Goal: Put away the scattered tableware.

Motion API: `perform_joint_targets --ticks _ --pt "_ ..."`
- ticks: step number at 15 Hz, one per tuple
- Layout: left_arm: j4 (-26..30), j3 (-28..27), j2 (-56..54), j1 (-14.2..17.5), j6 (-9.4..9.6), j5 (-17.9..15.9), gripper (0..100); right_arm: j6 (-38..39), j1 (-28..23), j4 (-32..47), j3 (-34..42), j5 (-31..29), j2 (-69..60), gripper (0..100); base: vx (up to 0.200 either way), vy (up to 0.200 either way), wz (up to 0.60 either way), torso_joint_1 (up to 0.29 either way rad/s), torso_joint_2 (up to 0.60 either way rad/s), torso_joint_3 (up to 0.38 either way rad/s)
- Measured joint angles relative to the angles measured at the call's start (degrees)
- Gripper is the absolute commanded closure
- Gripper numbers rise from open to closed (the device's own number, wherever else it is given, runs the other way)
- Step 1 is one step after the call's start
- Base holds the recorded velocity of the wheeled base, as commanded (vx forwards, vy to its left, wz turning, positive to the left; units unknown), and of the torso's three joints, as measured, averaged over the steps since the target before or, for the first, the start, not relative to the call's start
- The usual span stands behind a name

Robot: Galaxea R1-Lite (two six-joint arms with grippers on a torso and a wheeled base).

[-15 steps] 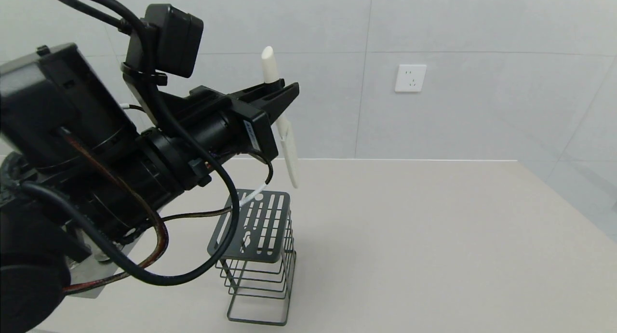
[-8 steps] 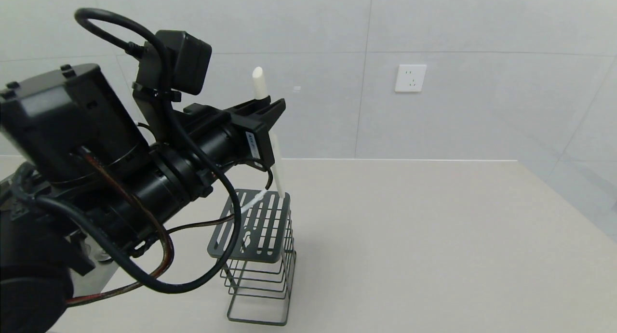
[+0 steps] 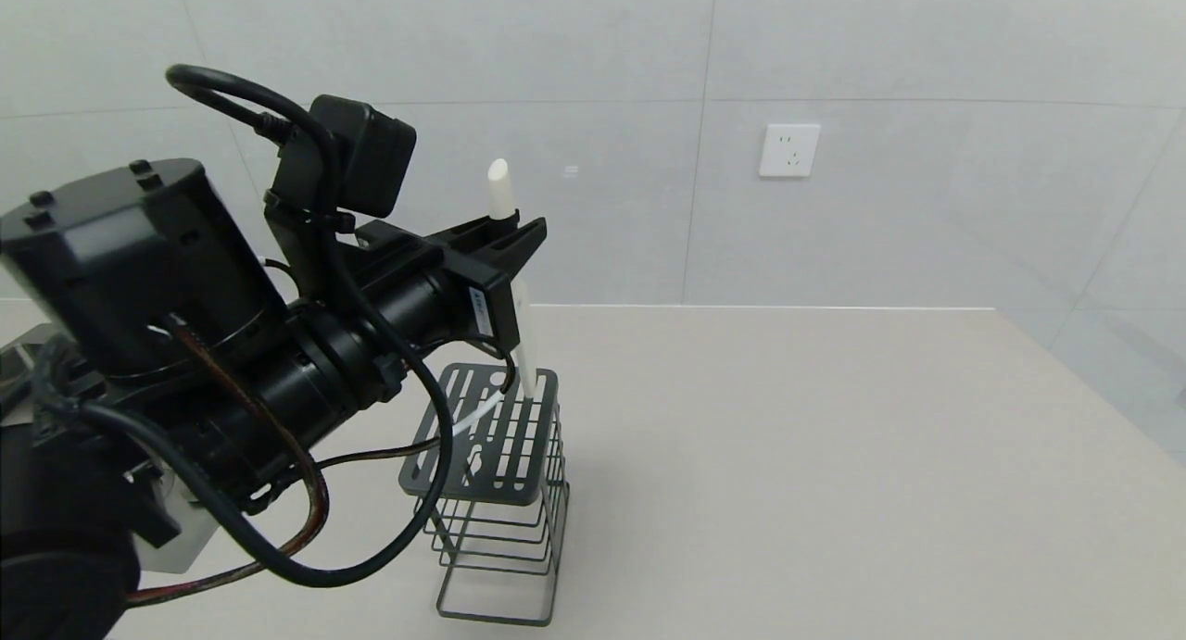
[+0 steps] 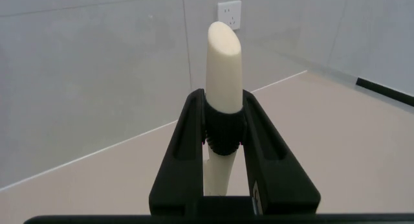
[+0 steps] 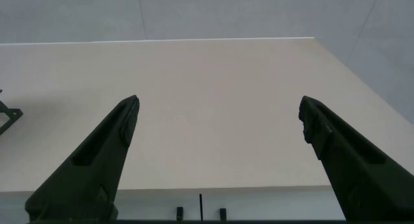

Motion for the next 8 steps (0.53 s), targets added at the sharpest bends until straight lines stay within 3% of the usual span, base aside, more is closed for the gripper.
perform_joint_targets --ticks 8 --pt "-2.05 -0.18 3.1 0.22 -0.02 -0.24 100 0.05 0.0 0.04 -0.02 -0.02 0.05 0 0.0 0.0 0.0 0.0 0.0 0.0"
